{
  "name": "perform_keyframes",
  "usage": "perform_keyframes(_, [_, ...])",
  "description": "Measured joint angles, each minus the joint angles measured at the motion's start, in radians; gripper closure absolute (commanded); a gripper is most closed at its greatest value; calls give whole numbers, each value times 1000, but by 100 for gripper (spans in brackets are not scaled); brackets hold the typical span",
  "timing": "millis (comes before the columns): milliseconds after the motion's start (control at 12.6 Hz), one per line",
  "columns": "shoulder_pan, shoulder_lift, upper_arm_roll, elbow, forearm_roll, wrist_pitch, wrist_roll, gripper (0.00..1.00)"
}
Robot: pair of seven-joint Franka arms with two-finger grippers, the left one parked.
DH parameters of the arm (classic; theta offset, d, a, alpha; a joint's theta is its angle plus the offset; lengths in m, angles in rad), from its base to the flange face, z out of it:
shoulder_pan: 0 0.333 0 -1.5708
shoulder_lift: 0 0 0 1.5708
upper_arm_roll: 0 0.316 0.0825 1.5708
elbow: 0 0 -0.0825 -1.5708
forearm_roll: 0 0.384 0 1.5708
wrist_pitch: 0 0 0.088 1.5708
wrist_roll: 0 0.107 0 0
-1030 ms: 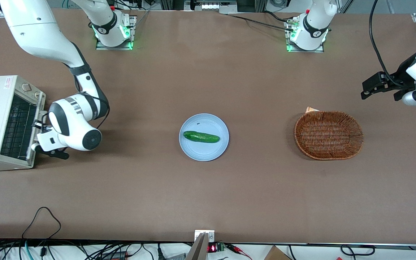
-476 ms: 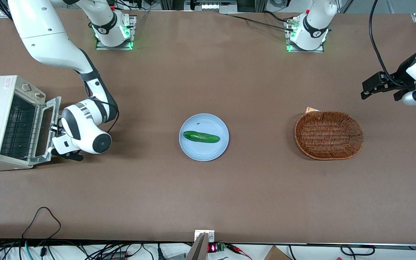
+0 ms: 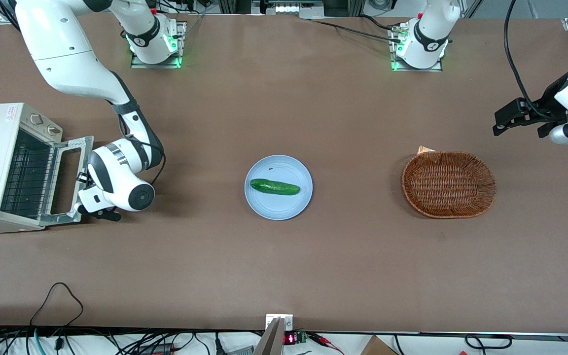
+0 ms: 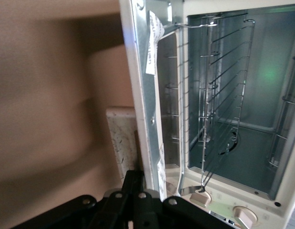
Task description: Open oven door with right arm only
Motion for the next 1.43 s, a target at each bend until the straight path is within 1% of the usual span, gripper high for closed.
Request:
perform_keyframes(317, [-1, 31, -1, 2, 7, 31, 1, 98])
perform_keyframes(634, [-3, 49, -8, 2, 45, 61, 2, 98])
perform_keyframes(872, [-3, 50, -9, 3, 115, 88, 3, 98])
perform_keyframes(1030, [-3, 50, -9, 7, 139, 90, 3, 98])
perform_keyframes(1110, [-4, 50, -9, 13, 161, 91, 3, 96])
perform_keyframes(1189, [-3, 48, -9, 31, 198, 90, 2, 70])
perform_keyframes(1268, [-3, 44, -10, 57, 243, 85, -10, 31])
perform_keyframes(1348, [-3, 34, -10, 84, 288, 65, -38, 0])
perform_keyframes(1427, [-4, 19, -11, 108, 327, 37, -70, 0])
